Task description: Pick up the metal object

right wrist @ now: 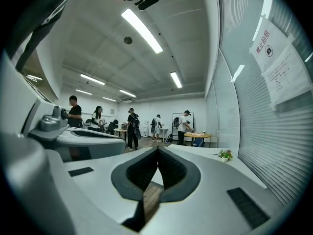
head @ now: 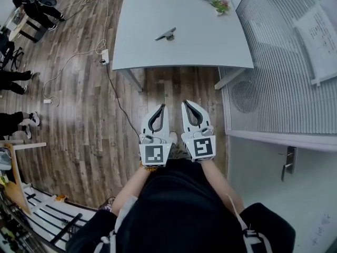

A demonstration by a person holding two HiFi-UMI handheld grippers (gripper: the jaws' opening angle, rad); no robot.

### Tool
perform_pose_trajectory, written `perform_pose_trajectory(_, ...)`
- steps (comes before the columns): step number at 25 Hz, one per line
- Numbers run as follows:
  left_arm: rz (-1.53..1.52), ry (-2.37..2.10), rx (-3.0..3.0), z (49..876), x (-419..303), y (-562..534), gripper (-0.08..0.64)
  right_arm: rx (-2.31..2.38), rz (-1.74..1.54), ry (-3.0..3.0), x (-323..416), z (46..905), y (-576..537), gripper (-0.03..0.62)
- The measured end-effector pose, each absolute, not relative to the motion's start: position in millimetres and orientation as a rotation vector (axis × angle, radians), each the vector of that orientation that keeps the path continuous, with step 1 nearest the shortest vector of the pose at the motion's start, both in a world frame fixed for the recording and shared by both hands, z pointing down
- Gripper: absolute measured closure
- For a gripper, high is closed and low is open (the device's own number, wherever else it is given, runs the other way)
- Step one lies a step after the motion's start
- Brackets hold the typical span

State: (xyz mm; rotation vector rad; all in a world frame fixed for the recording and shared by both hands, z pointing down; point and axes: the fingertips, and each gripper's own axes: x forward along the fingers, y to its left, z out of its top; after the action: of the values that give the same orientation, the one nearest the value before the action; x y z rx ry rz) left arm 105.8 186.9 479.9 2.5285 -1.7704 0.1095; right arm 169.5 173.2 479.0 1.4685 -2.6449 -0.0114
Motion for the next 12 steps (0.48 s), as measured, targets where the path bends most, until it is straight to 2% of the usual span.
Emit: perform_pose_trajectory(12,0.088,-1.795,2.538,485,95,126,0.563,1.417,-0.057,-2.641,155,478,124,0.592)
